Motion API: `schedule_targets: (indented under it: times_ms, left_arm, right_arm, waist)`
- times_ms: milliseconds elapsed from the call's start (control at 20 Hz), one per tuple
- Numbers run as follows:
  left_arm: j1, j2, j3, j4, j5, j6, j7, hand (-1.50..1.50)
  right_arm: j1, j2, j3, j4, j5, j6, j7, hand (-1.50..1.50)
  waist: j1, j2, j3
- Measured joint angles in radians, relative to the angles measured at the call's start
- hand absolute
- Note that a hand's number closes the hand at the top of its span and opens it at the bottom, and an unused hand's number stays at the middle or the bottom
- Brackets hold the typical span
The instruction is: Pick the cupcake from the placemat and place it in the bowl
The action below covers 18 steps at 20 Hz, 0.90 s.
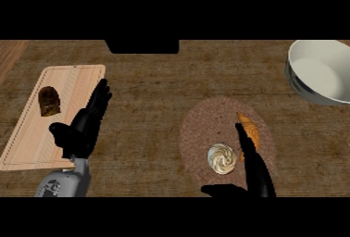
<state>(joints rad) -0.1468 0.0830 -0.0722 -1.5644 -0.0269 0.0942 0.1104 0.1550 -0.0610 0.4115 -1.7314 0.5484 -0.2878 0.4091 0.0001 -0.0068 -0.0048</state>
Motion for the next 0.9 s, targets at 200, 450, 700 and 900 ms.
schedule_targets:
  times_ms: [200, 450, 700, 900]
  left_arm:
    - [0.004, -0.007, 0.001, 0.008, -0.009, -0.001, -0.011, 0.00]
    - [0.006, -0.015, -0.004, 0.008, -0.017, -0.003, -0.014, 0.00]
    - [-0.001, -0.011, 0.012, 0.015, -0.009, -0.013, -0.014, 0.00]
    - [-0.011, -0.009, 0.021, 0.018, -0.009, -0.018, -0.006, 0.00]
  right_arm:
    - [-0.017, 0.004, -0.001, 0.049, 0.010, 0.007, -0.017, -1.50]
    - [-0.065, 0.003, 0.026, 0.120, 0.024, 0.027, -0.055, 1.50]
    - [-0.085, -0.018, 0.065, 0.149, 0.079, 0.050, -0.097, 1.50]
    - [-0.078, 0.004, 0.079, 0.161, 0.080, 0.042, -0.127, 1.50]
  waist:
    - [-0.001, -0.003, -0.003]
    - [0.001, -0.006, -0.005]
    - [-0.002, -0.005, -0.005]
    - [-0.003, -0.004, -0.004]
